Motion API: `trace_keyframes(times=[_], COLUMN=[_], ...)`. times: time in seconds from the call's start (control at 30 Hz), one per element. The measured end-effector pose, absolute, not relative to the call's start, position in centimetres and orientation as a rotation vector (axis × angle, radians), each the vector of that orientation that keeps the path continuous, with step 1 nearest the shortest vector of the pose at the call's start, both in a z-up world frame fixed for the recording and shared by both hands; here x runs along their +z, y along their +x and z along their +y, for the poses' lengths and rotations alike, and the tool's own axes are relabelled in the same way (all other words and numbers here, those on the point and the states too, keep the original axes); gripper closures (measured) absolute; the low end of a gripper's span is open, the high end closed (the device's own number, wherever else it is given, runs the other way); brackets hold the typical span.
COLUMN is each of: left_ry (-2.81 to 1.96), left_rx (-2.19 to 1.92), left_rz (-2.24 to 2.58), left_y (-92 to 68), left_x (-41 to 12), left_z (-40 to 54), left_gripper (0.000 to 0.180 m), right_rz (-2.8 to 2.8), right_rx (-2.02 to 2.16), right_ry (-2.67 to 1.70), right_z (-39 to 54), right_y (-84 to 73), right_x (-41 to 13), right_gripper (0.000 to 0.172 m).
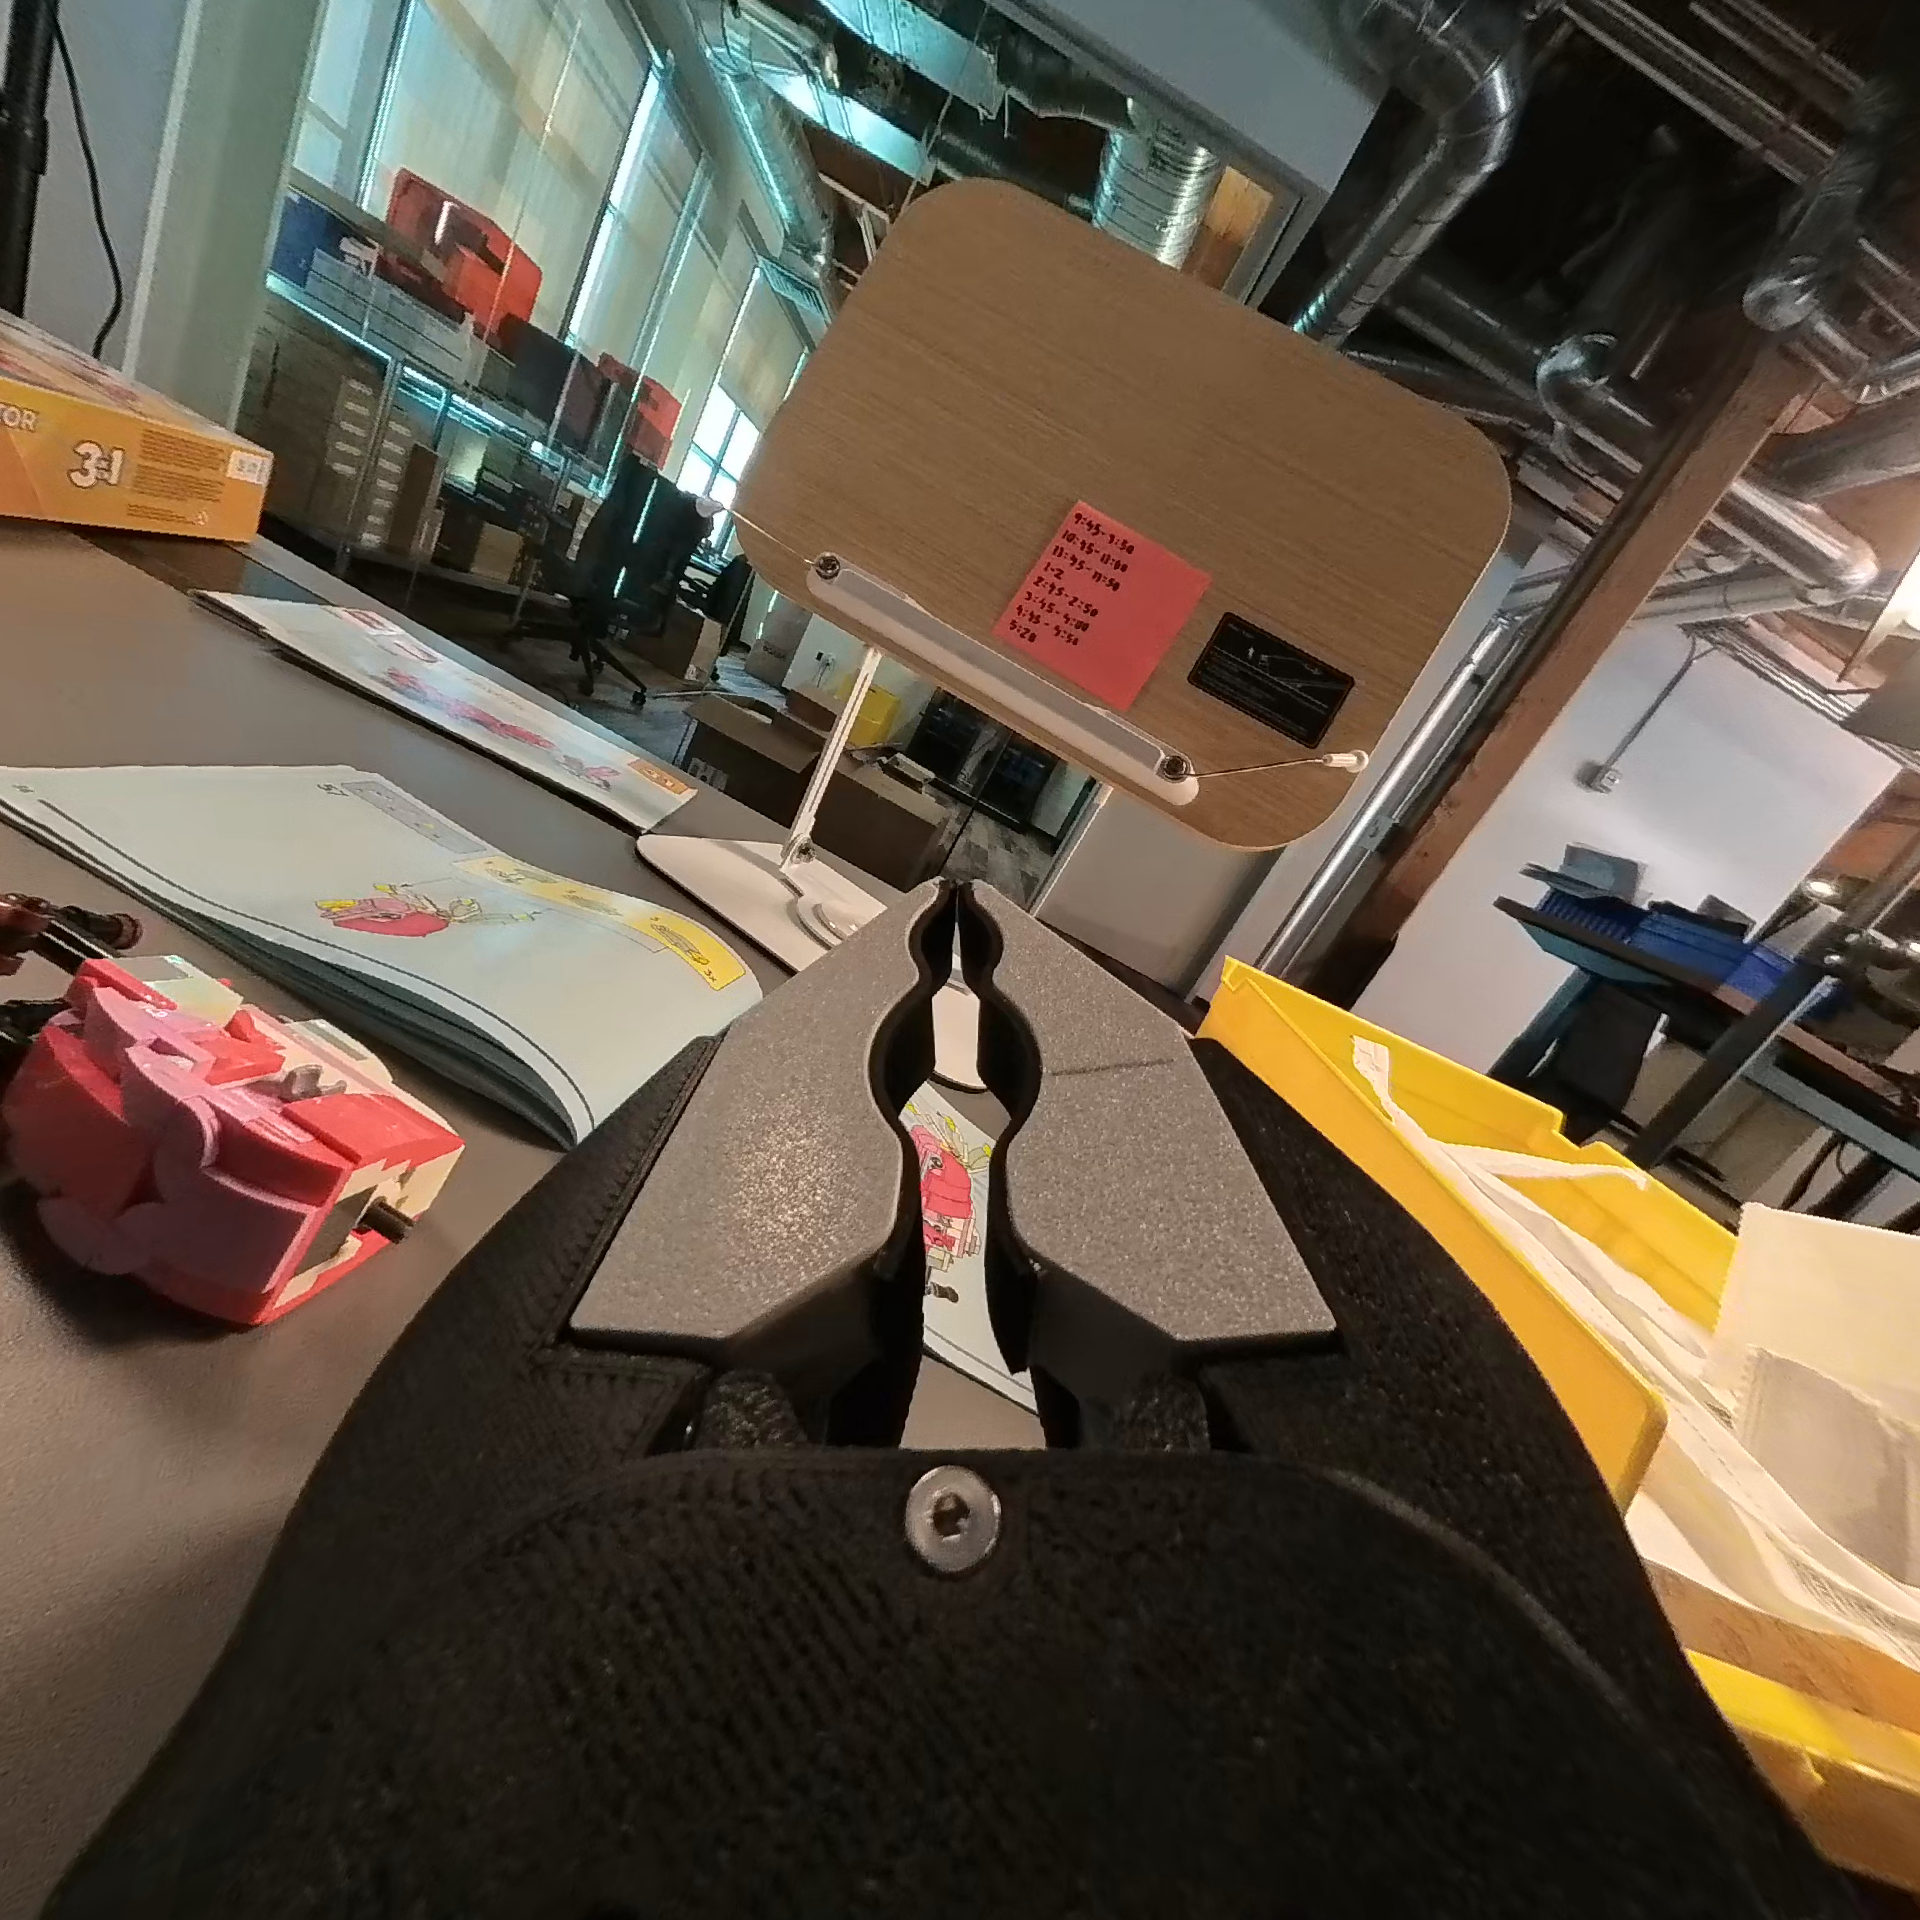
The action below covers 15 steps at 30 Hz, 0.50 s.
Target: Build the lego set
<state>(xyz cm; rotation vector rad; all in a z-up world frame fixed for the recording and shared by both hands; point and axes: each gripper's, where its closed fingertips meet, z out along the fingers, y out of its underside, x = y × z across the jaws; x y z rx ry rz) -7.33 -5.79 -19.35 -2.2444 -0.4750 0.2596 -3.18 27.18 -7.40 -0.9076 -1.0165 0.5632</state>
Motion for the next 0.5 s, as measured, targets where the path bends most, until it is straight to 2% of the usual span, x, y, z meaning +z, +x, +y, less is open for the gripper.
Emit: trace_keyframes(times=[0.07,0.37,0.43,0.5], left_ry=[-2.250,-2.188,-2.091,-1.985], left_rx=[0.285,0.372,0.306,0.155], left_rz=[-0.466,-0.315,-0.225,-0.103], left_y=[-7.5,-7.2,-5.6,-2.9], left_x=[-19.4,-18.0,-16.2,-14.3], left_z=[-5.9,-5.6,-4.7,-3.5], left_gripper=[0.172,0.173,0.174,0.174], right_rz=[-1.017,-1.069,-1.139,-1.258], right_rx=[0.564,0.550,0.693,0.994], right_ry=[-0.907,-0.743,-0.659,-0.604], right_z=[27.2,24.1,20.4,15.0], right_y=[-3.2,-3.1,-3.3,-3.2], right_x=[-7.4,-6.2,-5.8,-5.7], right_gripper=[0.172,0.168,0.168,0.160])
